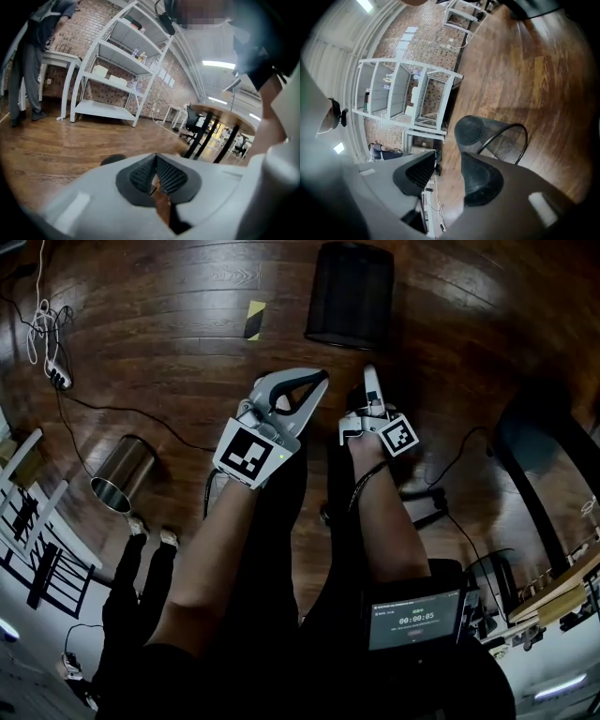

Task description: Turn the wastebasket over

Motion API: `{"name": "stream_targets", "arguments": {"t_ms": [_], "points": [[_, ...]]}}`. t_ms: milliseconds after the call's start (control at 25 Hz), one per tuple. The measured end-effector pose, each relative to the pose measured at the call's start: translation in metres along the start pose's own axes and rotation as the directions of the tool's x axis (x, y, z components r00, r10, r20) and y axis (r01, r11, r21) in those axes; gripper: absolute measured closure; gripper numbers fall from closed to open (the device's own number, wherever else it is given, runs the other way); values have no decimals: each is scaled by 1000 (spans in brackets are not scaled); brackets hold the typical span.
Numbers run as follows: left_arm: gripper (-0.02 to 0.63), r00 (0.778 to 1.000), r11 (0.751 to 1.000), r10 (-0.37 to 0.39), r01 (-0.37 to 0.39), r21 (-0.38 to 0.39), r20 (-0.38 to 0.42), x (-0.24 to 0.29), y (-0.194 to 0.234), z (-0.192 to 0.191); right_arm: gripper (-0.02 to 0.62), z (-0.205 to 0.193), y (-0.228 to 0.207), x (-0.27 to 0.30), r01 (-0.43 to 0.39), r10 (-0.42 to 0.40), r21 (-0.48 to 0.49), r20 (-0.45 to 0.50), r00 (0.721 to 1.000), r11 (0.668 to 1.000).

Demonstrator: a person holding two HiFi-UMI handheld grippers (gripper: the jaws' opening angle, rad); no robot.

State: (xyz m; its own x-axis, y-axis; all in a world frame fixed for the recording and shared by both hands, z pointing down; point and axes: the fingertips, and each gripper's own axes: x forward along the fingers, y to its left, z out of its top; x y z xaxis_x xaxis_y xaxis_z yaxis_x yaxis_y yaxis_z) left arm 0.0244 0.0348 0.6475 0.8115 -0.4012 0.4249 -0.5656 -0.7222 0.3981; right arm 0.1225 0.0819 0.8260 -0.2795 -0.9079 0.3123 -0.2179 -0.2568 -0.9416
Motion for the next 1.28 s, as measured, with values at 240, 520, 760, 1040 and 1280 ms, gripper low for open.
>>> {"name": "stream_targets", "arguments": {"t_ms": [240, 520, 760, 1040, 1280], "points": [[604, 1000, 1000, -9, 9, 18, -12, -1, 7, -15, 403, -24, -56, 27, 4, -9, 106, 47, 999, 994], [606, 1000, 1000, 8, -8, 28, -21, -19, 26, -28, 370, -47, -68, 81, -84, 74, 172, 63, 995, 982], [606, 999, 999, 46, -46, -2, -8, -32, 37, -29, 437, -33, -53, 115, -144, 125, 174, 119, 985, 974], [606, 998, 998, 59, -59, -4, -1, -37, 43, -25, 583, -17, -39, 135, -165, 137, 187, 152, 979, 968], [606, 996, 997, 81, -81, -8, 35, -40, 44, -2, 584, -10, -17, 129, -82, 79, 87, 44, 996, 993]]}}
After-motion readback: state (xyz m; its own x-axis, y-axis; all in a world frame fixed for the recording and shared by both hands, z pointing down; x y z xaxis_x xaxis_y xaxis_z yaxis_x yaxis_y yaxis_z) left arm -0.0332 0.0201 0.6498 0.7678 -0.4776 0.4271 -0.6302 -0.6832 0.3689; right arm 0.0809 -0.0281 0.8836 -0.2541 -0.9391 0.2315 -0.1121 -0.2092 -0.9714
